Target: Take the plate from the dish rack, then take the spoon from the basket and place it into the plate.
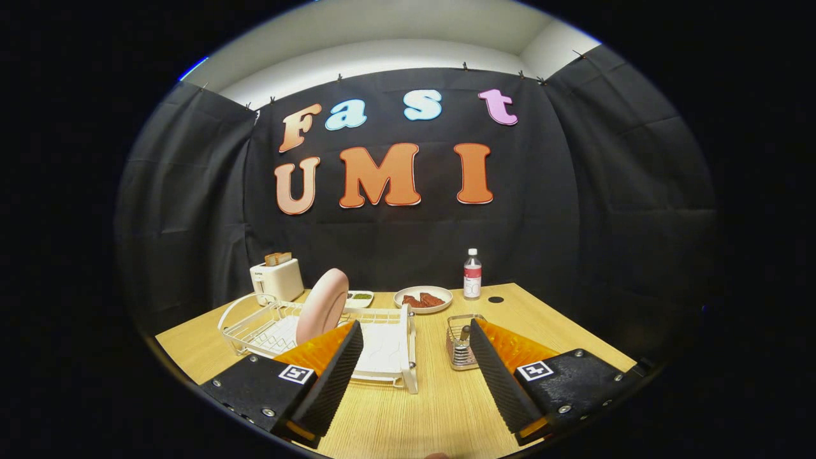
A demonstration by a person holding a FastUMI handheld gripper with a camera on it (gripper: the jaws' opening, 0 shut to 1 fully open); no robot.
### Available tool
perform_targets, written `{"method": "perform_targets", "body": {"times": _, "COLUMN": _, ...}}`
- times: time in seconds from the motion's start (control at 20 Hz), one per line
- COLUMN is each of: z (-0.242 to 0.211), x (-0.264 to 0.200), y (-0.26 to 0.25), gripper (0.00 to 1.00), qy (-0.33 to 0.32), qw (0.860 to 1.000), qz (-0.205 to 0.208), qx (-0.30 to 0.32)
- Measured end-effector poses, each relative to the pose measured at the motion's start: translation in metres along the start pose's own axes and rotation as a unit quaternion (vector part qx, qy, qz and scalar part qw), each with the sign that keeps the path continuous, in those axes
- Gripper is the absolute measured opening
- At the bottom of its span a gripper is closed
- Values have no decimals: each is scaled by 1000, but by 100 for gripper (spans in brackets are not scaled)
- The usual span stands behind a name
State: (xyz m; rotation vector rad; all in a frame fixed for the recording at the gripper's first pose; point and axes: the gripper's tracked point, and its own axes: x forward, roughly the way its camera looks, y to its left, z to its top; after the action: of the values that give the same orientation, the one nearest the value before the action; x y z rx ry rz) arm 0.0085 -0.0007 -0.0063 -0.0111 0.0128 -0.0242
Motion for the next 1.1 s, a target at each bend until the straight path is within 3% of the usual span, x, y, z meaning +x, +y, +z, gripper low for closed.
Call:
{"method": "perform_targets", "body": {"times": 0.3, "z": 1, "x": 5, "y": 8, "gripper": 100, "qy": 3, "qw": 999, "qz": 18, "qx": 28}}
{"method": "perform_targets", "body": {"times": 0.6, "z": 14, "x": 28, "y": 11, "gripper": 100, "qy": 15, "qw": 999, "qz": 1, "qx": 37}}
{"method": "perform_targets", "body": {"times": 1.1, "z": 62, "x": 97, "y": 108, "gripper": 100, "qy": 55, "qw": 997, "qz": 45, "qx": -26}}
